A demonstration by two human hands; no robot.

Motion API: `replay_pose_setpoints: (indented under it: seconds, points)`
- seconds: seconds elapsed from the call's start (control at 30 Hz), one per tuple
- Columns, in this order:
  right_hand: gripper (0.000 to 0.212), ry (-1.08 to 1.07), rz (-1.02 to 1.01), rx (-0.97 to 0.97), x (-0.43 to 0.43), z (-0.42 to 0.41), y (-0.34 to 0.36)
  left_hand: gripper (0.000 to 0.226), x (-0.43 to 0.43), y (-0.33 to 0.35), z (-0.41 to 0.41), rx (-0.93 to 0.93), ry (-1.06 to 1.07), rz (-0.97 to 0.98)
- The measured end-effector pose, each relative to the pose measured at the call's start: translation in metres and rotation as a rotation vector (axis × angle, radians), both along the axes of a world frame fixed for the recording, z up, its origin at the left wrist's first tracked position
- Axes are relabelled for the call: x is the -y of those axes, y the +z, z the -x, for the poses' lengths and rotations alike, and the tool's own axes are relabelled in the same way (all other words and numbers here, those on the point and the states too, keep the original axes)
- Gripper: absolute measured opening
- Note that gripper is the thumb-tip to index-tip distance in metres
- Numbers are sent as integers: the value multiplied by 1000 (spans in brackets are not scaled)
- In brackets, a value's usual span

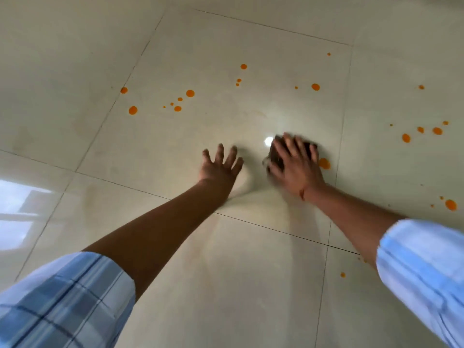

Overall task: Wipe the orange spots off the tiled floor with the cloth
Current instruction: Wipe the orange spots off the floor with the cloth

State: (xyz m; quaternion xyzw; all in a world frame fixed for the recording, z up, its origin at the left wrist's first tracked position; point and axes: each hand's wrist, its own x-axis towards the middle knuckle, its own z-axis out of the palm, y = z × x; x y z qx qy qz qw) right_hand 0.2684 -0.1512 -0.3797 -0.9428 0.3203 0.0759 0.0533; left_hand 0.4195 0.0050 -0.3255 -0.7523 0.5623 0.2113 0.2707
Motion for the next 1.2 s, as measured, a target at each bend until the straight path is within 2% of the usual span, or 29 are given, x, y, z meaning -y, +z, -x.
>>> replay_pose_setpoints:
  seconds: [0.1, 0.17, 0.27, 0.33, 0.43, 0.5, 0.6, 0.67, 0.7, 0.8, 0.87, 0.97, 1.03, 1.13, 1.2]
  points:
    - [64, -84, 11, 13, 40, -4, -3, 157, 34, -11, 23, -156, 25, 90]
    - [65, -111, 13, 68, 24, 36, -6, 158, 51, -9, 38, -258, 88, 110]
    - [69, -68, -13, 31, 0, 96, -1, 157, 60, -8, 51, -234, 112, 47]
    - [69, -84, -45, -11, 22, 88, 3, 158, 60, -11, 52, -233, 109, 31]
    - [66, -217, -32, -9, 44, 53, 3, 160, 62, -16, 50, -219, 122, 23]
    - [68, -230, -1, 53, 17, 66, -1, 160, 65, -14, 53, -221, 123, 2]
    - [74, -78, -26, 52, -54, 132, -3, 159, 64, -5, 54, -207, 123, -12]
    - [73, 15, -41, 14, -45, 155, -3, 157, 66, -1, 63, -133, 46, 12]
    - [73, -10, -17, 3, -25, 153, -2, 153, 69, 2, 73, -86, -57, 45]
    - [71, -290, 11, -1, 25, 130, 1, 128, 80, -1, 103, -90, -389, 98]
    - [72, -386, 43, 53, 6, 137, -4, 127, 87, -4, 108, -147, -485, 39]
    - [74, -260, -15, 51, -73, 184, -8, 151, 90, -3, 99, -139, -540, -28]
    - [71, -156, -40, 20, -75, 204, -6, 156, 92, 4, 103, -169, -485, -72]
    - [70, -346, -1, -17, -23, 182, 3, 155, 96, 3, 121, -224, -378, -82]
    - [69, -478, -22, 0, -23, 177, 3, 151, 92, -5, 130, -226, -334, -31]
